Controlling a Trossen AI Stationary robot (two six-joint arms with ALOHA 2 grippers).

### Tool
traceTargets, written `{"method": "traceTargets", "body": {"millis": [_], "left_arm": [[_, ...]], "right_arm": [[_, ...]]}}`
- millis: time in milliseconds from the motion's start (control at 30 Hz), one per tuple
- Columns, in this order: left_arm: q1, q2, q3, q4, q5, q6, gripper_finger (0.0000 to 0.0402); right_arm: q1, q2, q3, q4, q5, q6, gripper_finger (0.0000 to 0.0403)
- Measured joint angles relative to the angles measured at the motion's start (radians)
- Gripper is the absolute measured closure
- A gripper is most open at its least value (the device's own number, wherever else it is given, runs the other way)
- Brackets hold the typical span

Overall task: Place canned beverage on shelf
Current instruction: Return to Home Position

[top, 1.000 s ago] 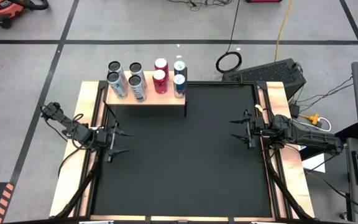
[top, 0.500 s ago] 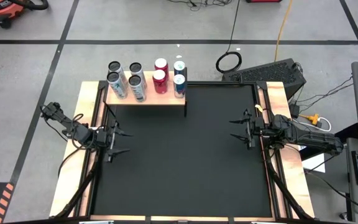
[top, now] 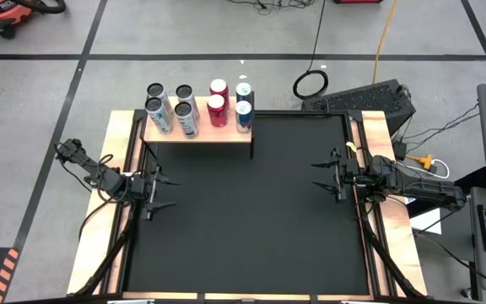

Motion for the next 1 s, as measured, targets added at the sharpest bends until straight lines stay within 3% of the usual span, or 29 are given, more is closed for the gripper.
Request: {"method": "traceTargets", "body": {"millis": [567, 1000], "left_arm": [[0.000, 0.008, 0.000, 0.001, 0.000, 0.000, 0.0107], [0.000, 0.008, 0.000, 0.001, 0.000, 0.000, 0.0107]], "right_arm": [[-0.089, -0.002, 0.000, -0.026, 0.000, 0.000, 0.0133], [-0.092, -0.001, 0.000, -0.026, 0.000, 0.000, 0.0133]]}}
